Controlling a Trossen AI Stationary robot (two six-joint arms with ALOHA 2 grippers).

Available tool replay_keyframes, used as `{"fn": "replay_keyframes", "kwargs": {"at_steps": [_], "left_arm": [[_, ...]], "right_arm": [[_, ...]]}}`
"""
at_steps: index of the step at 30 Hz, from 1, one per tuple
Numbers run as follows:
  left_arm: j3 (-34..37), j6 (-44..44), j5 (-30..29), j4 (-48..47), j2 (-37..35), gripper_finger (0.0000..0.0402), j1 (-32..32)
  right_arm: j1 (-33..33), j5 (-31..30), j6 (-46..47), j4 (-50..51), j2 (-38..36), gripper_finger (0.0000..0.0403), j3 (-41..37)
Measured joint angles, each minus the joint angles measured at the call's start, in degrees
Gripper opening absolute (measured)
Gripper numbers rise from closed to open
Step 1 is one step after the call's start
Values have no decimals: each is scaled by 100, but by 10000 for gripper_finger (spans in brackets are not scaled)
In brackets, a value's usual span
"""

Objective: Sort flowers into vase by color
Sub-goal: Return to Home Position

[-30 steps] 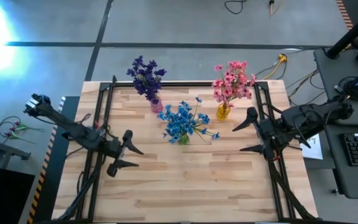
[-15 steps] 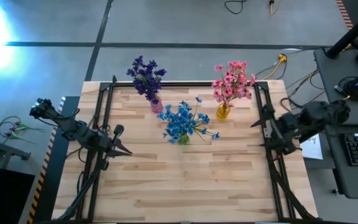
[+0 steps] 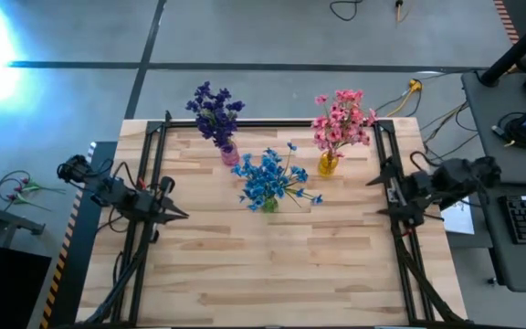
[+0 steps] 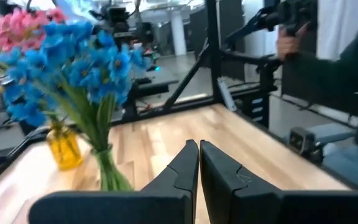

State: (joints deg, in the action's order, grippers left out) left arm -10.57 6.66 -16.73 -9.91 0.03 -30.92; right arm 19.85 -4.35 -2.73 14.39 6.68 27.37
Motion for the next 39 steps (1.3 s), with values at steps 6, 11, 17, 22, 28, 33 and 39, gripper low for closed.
{"fn": "replay_keyframes", "kwargs": {"at_steps": [6,11,17,22,28,33,39], "left_arm": [[76,97,-270,-46,-4,0,7],[87,214,-441,-152,-2,0,35],[87,172,-893,-57,23,0,37],[87,60,-1456,94,46,0,42],[87,-5,-1429,100,80,0,39],[92,-1117,-1494,83,100,0,37],[96,-1399,-1482,71,228,0,37]], "right_arm": [[1,-371,-172,-1094,-22,343,-752],[-4,-672,-503,-1849,47,330,-1359],[-12,-845,-1112,-2619,50,325,-2148],[-12,-1312,-1186,-3461,57,325,-2668],[-12,-1255,-1122,-3606,90,325,-2668],[-12,-1993,-1473,-3571,94,325,-2659],[-12,-2174,-1351,-3572,96,325,-2659]]}}
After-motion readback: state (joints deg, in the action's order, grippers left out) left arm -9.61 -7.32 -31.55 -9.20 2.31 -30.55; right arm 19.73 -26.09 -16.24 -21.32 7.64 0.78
